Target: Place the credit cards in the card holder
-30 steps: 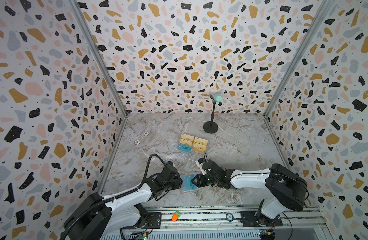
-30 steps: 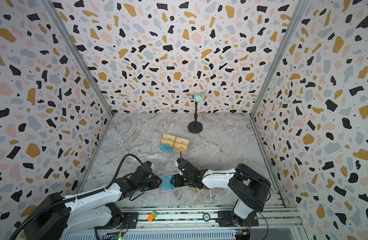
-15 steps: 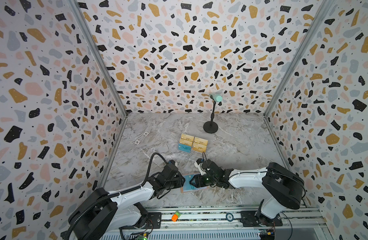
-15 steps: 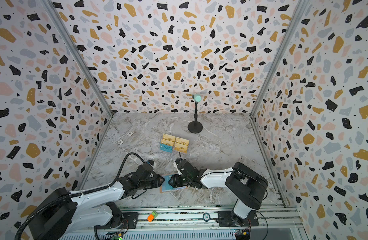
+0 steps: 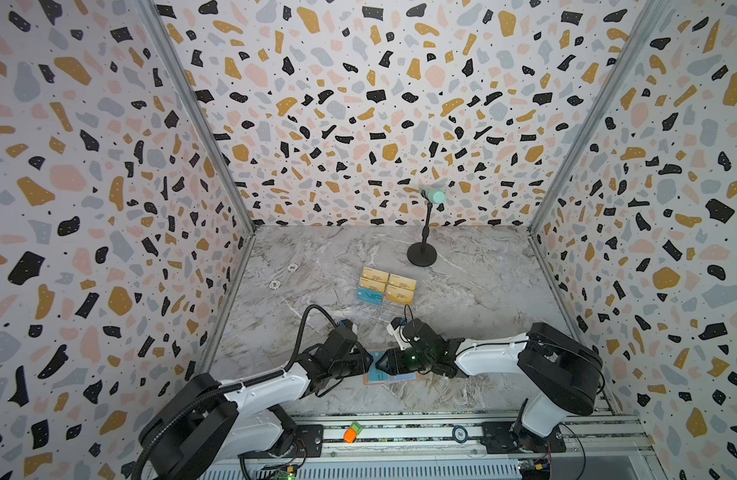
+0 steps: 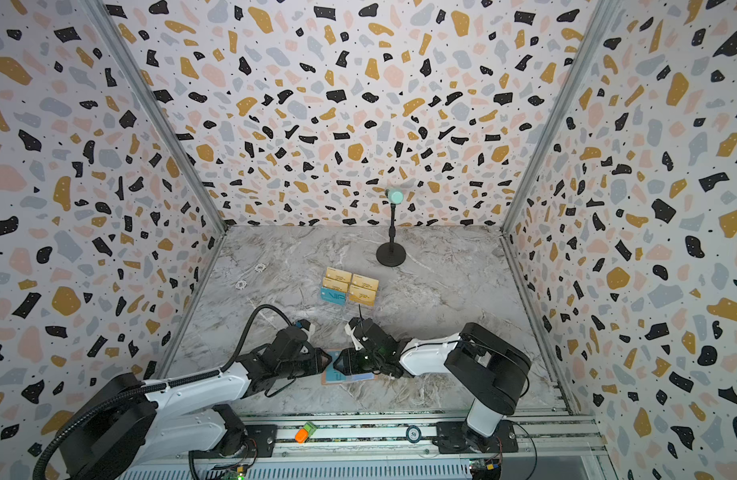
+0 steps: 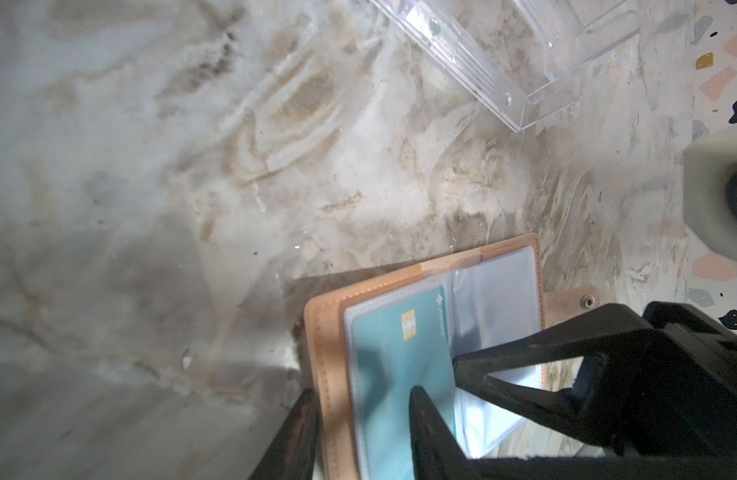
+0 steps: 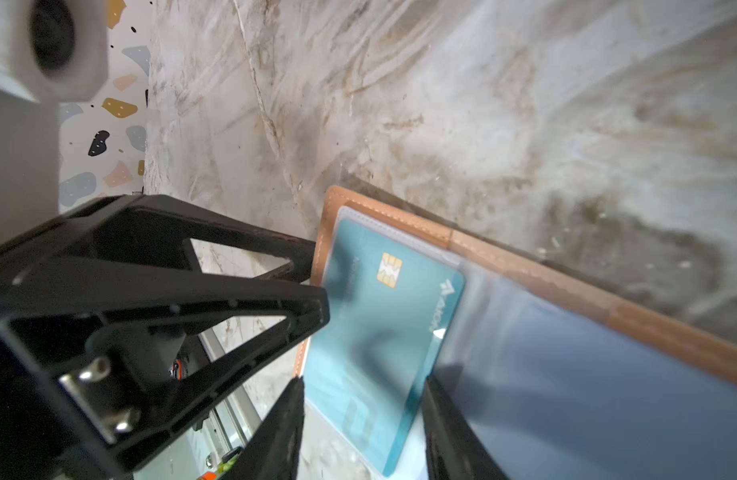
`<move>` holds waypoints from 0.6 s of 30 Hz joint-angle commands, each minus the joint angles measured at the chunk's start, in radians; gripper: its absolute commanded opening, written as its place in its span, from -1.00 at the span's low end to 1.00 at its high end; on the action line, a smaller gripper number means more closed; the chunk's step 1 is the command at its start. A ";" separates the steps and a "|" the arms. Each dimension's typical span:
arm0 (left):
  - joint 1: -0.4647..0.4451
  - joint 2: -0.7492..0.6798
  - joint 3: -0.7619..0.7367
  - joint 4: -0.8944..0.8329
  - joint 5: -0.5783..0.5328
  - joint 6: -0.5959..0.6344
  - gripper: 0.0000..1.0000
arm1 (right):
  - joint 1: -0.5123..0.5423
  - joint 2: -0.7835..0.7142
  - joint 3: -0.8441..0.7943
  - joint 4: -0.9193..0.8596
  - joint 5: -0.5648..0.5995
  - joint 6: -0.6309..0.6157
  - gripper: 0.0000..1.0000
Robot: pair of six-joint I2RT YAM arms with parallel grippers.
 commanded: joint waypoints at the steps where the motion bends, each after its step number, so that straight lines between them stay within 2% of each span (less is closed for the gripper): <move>1: -0.001 0.000 -0.009 0.039 0.021 -0.009 -0.23 | -0.002 -0.023 -0.009 0.070 -0.026 0.012 -0.06; 7: 0.001 -0.012 0.000 0.012 -0.009 -0.013 -0.20 | -0.048 -0.064 -0.077 0.147 -0.049 0.004 -0.06; 10: 0.006 -0.010 0.031 -0.055 -0.020 0.026 -0.17 | -0.097 -0.094 -0.100 0.138 -0.067 -0.010 -0.10; 15: 0.028 -0.039 0.069 -0.148 -0.040 0.075 -0.12 | -0.129 -0.171 -0.027 -0.079 -0.016 -0.141 -0.11; 18: 0.036 -0.053 0.088 -0.194 -0.056 0.084 -0.07 | -0.161 -0.217 -0.040 -0.117 -0.021 -0.159 -0.10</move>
